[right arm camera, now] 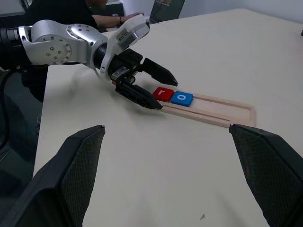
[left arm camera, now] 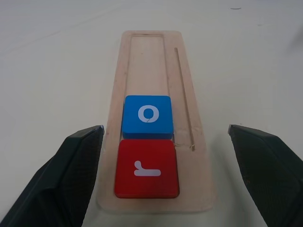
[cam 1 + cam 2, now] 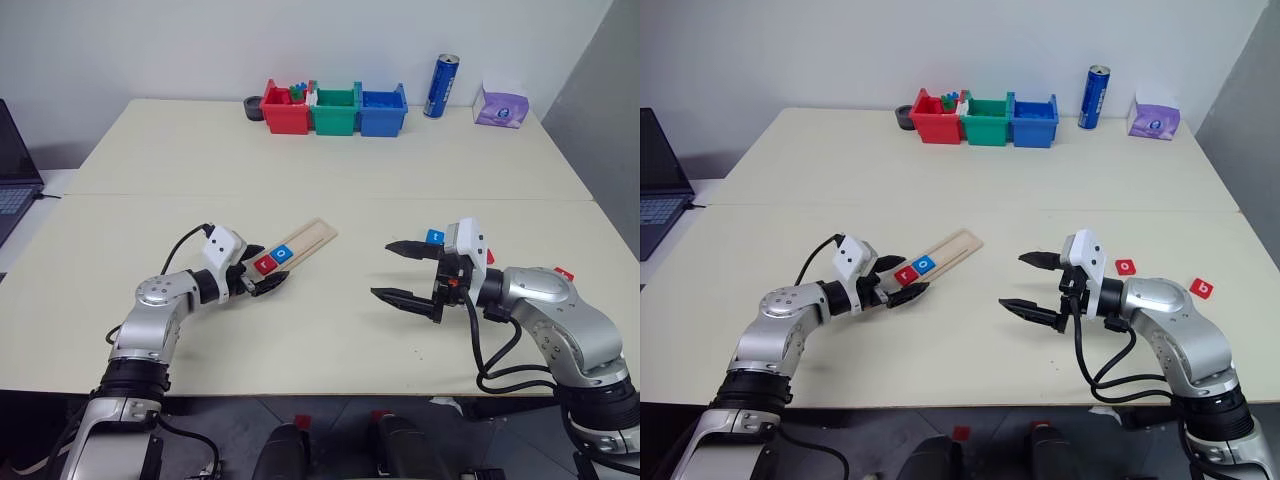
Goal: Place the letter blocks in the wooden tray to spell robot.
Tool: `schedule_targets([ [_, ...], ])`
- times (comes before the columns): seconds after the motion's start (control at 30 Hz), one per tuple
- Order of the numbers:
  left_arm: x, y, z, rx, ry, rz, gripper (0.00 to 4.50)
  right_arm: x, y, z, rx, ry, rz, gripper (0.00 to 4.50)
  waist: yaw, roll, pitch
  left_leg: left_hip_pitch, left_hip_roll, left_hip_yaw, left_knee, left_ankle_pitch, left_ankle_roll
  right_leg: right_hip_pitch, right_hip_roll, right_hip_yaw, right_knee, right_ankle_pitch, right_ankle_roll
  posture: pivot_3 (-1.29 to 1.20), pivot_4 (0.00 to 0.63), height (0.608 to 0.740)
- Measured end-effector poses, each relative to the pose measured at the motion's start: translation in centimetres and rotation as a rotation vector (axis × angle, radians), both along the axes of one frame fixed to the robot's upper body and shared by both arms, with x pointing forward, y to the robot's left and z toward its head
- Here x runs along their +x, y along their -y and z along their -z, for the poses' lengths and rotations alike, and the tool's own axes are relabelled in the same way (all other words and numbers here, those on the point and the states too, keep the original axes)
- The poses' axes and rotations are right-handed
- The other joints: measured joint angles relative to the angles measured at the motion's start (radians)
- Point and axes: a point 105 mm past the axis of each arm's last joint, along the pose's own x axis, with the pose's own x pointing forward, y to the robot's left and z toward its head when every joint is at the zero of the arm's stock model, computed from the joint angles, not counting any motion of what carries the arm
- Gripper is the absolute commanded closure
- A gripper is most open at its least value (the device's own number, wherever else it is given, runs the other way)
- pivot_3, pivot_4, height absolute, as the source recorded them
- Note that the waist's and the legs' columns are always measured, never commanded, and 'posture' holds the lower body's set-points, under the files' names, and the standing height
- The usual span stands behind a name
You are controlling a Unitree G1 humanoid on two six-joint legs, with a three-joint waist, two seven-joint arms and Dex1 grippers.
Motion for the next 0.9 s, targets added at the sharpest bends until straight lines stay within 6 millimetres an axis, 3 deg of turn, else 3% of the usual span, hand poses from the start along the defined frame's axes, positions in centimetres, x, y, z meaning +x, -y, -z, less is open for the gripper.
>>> schedule_targets([
  [0.53, 1.5, 0.2, 0.7, 0.020, -0.003, 0.010, 0.04, 0.0, 0.0, -0.5, 0.045, -0.018, 0.055, 0.00, 0.002, 0.000, 0.000, 0.000, -0.001, 0.000, 0.000, 0.000, 0.000, 0.000, 0.000, -0.001, 0.001, 0.000, 0.000, 0.00, 0.150, 0.740],
  [0.7, 1.6, 0.2, 0.7, 0.018, -0.004, 0.027, 1.10, 0.0, 0.1, -0.5, 0.045, -0.018, 0.057, 0.00, 0.002, 0.000, 0.000, 0.000, -0.001, 0.000, 0.001, 0.000, 0.000, 0.000, 0.000, -0.001, 0.001, 0.000, 0.000, 0.00, 0.150, 0.740],
  [0.9, 1.5, 0.2, 0.7, 0.018, 0.003, 0.032, 1.10, 0.1, 0.1, -0.5, 0.045, -0.017, 0.063, 0.00, 0.002, 0.000, 0.000, 0.000, -0.001, 0.000, 0.001, 0.000, 0.000, 0.000, 0.000, 0.000, 0.001, 0.000, 0.000, 0.00, 0.150, 0.740],
])
